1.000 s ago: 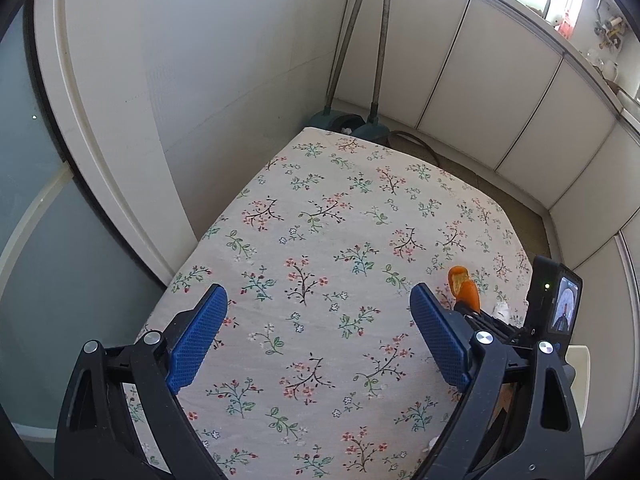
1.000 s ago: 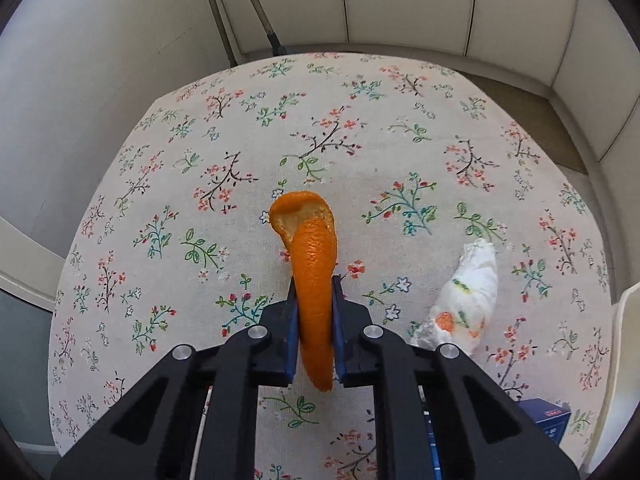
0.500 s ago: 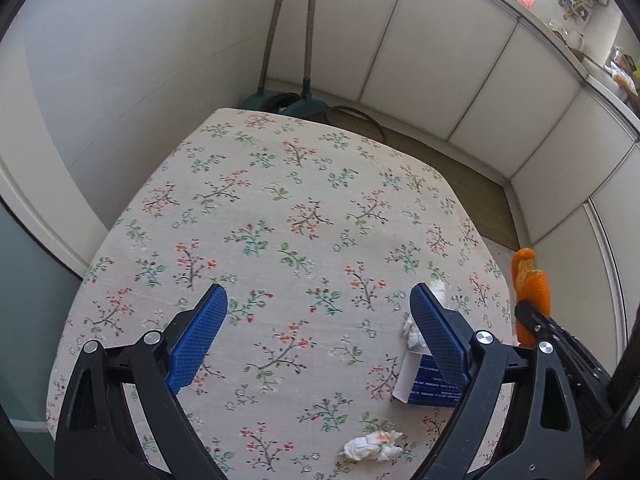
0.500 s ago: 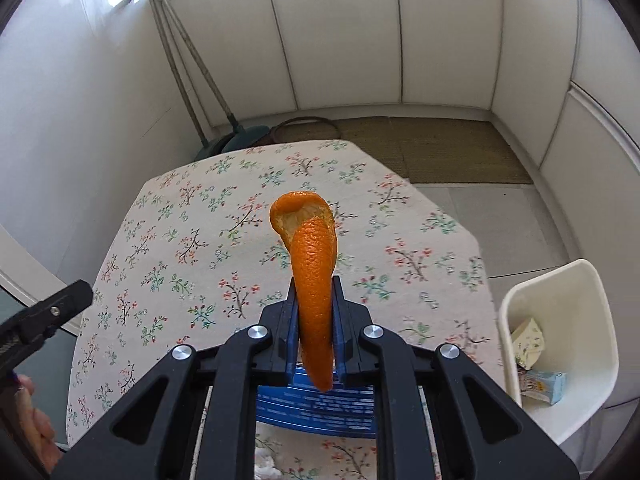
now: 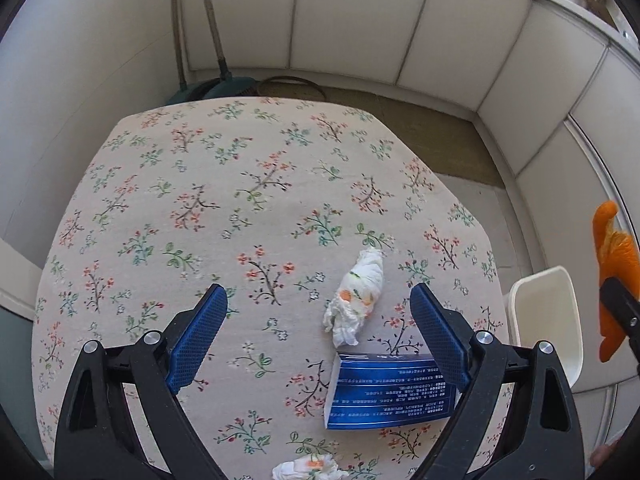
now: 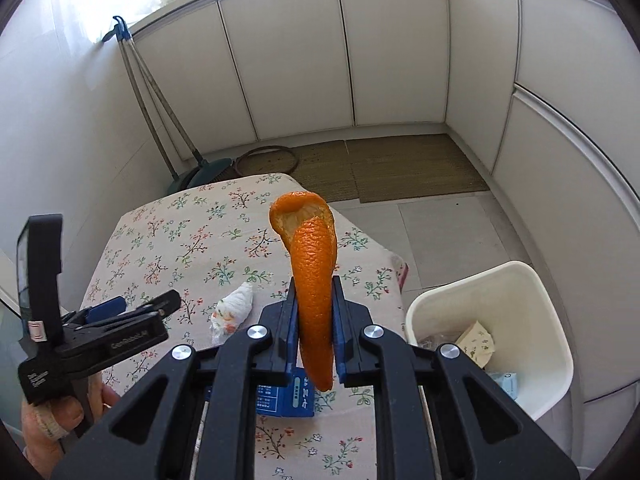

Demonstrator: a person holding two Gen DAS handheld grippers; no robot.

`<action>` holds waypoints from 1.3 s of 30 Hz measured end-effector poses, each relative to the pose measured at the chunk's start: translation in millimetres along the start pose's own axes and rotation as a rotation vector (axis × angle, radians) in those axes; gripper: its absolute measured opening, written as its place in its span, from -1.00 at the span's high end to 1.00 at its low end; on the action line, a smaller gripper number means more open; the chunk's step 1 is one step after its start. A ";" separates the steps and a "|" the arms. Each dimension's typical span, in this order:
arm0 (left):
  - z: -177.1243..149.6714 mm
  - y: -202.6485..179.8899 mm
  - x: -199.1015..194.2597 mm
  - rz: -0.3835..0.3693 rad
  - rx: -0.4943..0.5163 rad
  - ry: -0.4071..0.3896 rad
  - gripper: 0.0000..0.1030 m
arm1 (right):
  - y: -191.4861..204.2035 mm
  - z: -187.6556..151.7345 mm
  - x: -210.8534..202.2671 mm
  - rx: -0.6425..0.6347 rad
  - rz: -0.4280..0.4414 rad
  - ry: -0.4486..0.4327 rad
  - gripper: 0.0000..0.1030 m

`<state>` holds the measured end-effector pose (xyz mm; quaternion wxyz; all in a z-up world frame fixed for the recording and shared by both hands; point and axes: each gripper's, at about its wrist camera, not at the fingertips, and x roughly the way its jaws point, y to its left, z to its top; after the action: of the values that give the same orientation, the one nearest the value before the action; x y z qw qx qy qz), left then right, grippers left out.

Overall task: Collect trash
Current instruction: 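Grasp the crumpled white tissue with the left gripper while the right holds the peel, then carry the orange peel to the white bin and release it while the left carries the tissue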

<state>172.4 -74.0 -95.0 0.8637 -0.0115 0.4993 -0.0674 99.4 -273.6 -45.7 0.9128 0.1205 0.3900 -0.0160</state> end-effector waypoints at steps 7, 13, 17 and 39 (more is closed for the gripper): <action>1.6 -37.0 64.0 0.009 0.160 0.190 -0.72 | -29.1 -2.8 -1.2 0.039 -0.036 0.016 0.72; -1.1 -51.2 96.1 0.007 0.243 0.301 -0.57 | -36.1 -4.7 -0.9 0.050 -0.041 0.021 0.72; 0.4 -52.2 106.3 0.006 0.264 0.348 -0.15 | -33.3 -3.1 -1.4 0.048 -0.034 0.018 0.72; -2.4 -21.2 -19.7 -0.040 0.058 0.009 0.28 | -29.9 -9.3 -31.1 0.019 0.002 -0.030 0.72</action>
<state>158.4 -92.4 -77.4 0.8600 0.0039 0.5005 -0.0989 67.5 -302.4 -35.8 0.9173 0.1293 0.3760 -0.0207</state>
